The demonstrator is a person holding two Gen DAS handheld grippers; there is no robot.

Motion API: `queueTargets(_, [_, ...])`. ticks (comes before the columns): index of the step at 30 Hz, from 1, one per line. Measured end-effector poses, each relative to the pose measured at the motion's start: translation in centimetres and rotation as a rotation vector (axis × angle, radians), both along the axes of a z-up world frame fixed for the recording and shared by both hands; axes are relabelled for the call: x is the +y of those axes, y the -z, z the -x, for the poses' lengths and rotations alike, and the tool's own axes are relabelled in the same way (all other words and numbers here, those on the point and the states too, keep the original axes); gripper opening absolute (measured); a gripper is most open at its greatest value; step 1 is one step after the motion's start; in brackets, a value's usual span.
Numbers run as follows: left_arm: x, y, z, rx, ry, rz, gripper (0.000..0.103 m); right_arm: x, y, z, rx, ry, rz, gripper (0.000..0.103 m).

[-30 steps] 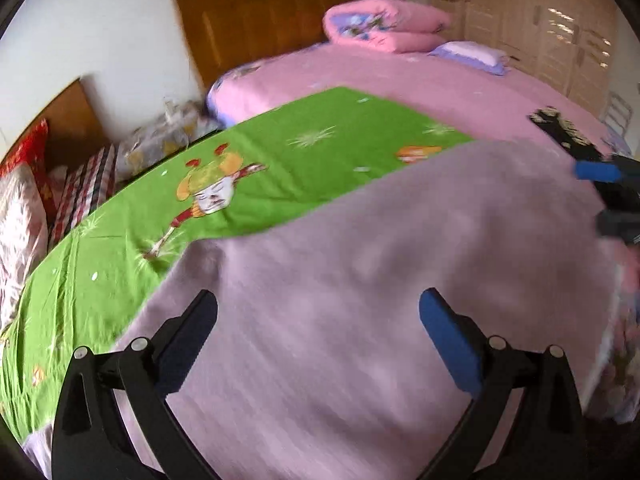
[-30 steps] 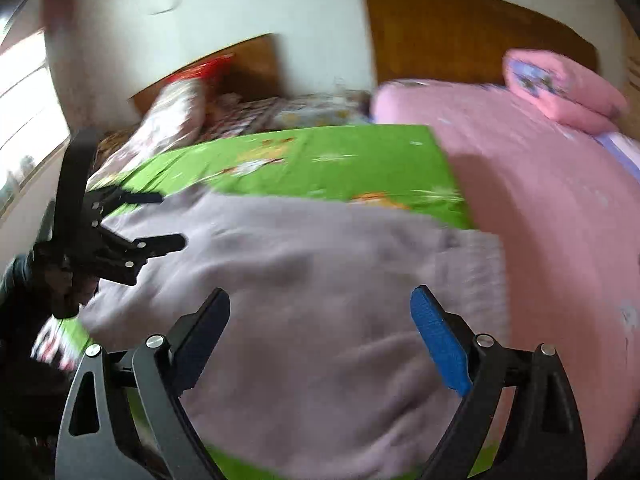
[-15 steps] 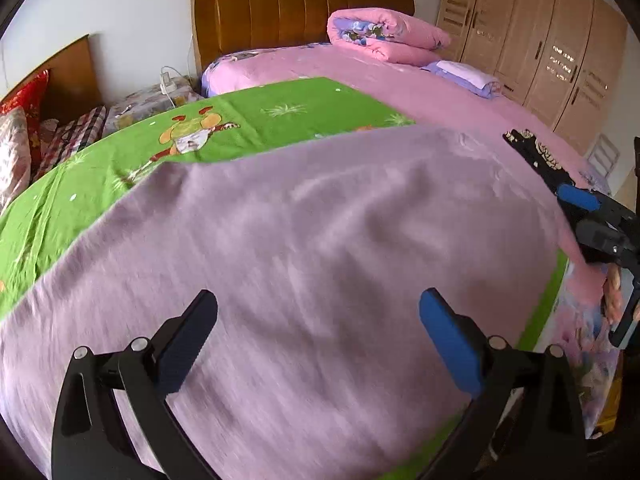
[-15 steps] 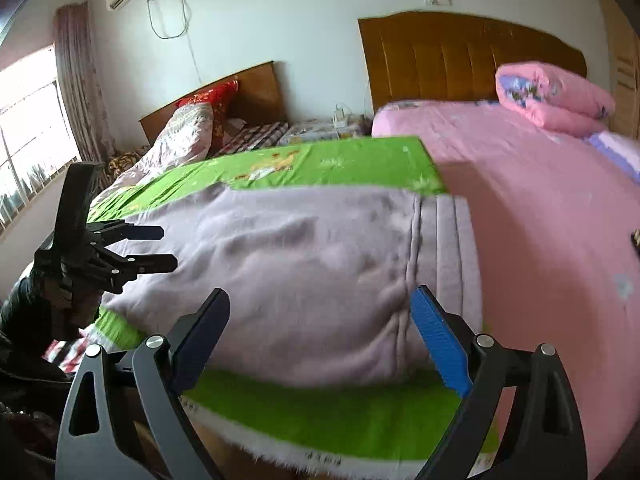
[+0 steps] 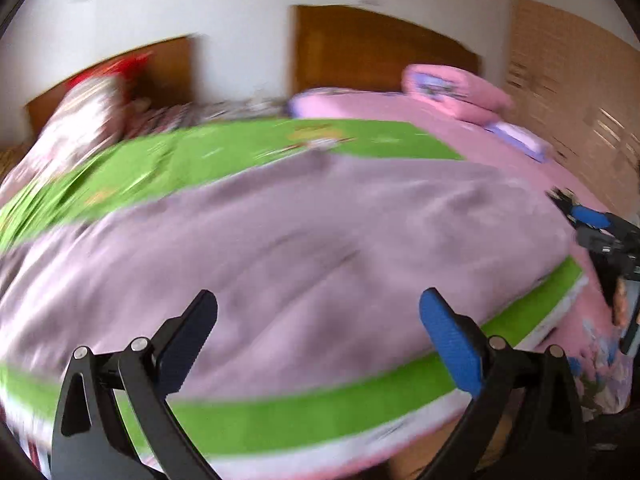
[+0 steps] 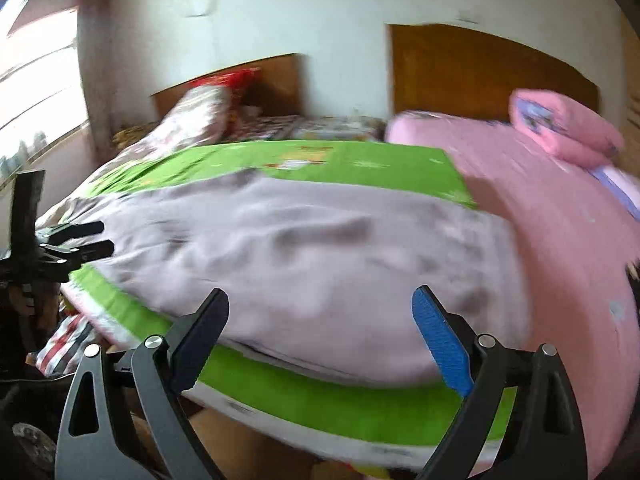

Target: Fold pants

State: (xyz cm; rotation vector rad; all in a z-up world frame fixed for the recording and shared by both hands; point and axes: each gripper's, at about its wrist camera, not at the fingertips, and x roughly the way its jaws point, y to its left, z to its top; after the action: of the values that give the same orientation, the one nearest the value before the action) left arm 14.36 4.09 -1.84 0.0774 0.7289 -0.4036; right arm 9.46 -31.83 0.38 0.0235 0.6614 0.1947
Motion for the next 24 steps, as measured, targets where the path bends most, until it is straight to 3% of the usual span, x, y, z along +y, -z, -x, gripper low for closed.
queueTargets(4, [11.2,1.7,1.3,0.041,-0.274,0.041,0.101,7.5,0.7,-2.7,0.031,-0.164,0.038,0.093])
queueTargets(6, [16.9,2.0,1.2,0.078,-0.406,0.112,0.1,11.6,0.8,-3.5,0.031,-0.239,0.07,0.093])
queueTargets(7, [20.3,2.0,1.6,0.091,-0.474,0.187,0.1,14.1,0.7,-4.3,0.026,-0.286,0.08,0.093])
queueTargets(10, [26.1,1.6,2.7,0.092,-0.582,0.328,0.1,20.4,0.5,-6.2,0.023,-0.386,0.084,0.093])
queueTargets(14, [28.0,1.4,3.4,0.063,-0.616,0.341,0.1,26.9,0.9,-10.1,0.066,-0.439,0.095,0.093])
queueTargets(19, [29.2,3.0,3.9,0.064,-0.623,0.359,0.101,34.2,2.8,-14.1,0.139,-0.503,0.18,0.093])
queueTargets(22, [29.7,3.5,4.6,0.07,-0.643,0.338,0.101,36.9,4.9,-14.8,0.224,-0.526,0.288,0.093])
queueTargets(24, [30.4,3.6,5.4,0.057,-0.656,0.35,0.101,37.8,4.8,-13.4,0.2,-0.578,0.315,0.093])
